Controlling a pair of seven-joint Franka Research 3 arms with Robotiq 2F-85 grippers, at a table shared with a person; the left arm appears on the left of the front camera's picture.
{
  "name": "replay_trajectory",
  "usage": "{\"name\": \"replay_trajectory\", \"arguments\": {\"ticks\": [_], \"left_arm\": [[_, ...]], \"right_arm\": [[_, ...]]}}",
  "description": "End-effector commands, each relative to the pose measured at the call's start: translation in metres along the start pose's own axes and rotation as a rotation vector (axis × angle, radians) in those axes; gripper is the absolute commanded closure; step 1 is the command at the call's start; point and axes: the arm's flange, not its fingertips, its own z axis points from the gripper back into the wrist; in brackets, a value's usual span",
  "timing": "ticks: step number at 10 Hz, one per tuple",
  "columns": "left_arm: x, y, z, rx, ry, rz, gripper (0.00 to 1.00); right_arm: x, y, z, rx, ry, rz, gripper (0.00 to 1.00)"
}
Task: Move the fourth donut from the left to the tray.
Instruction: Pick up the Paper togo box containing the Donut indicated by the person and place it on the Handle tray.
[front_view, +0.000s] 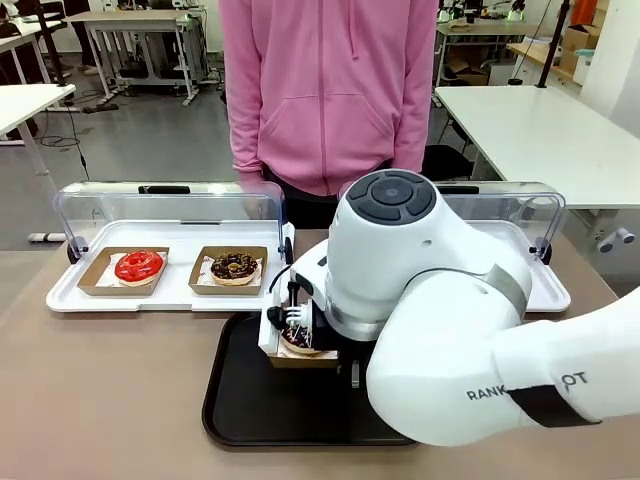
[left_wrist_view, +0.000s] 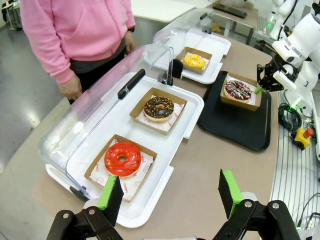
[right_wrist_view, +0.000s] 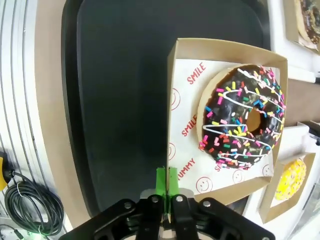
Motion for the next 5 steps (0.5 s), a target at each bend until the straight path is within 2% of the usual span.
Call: {"name": "replay_trajectory", "arguments": {"ticks": [1,5], "left_arm": [[0.003,-0.001,0.0,-0.004,-0.016,-0.003,0.0],[0.003,-0.001,0.0,-0.004,-0.016,-0.003,0.0]], "right_arm": [[0.01,0.006,-0.013,-0.019,-0.002,-0.015,0.98],[0.008,0.018,-0.033,0.032,0.001,0.008,0.98]]}}
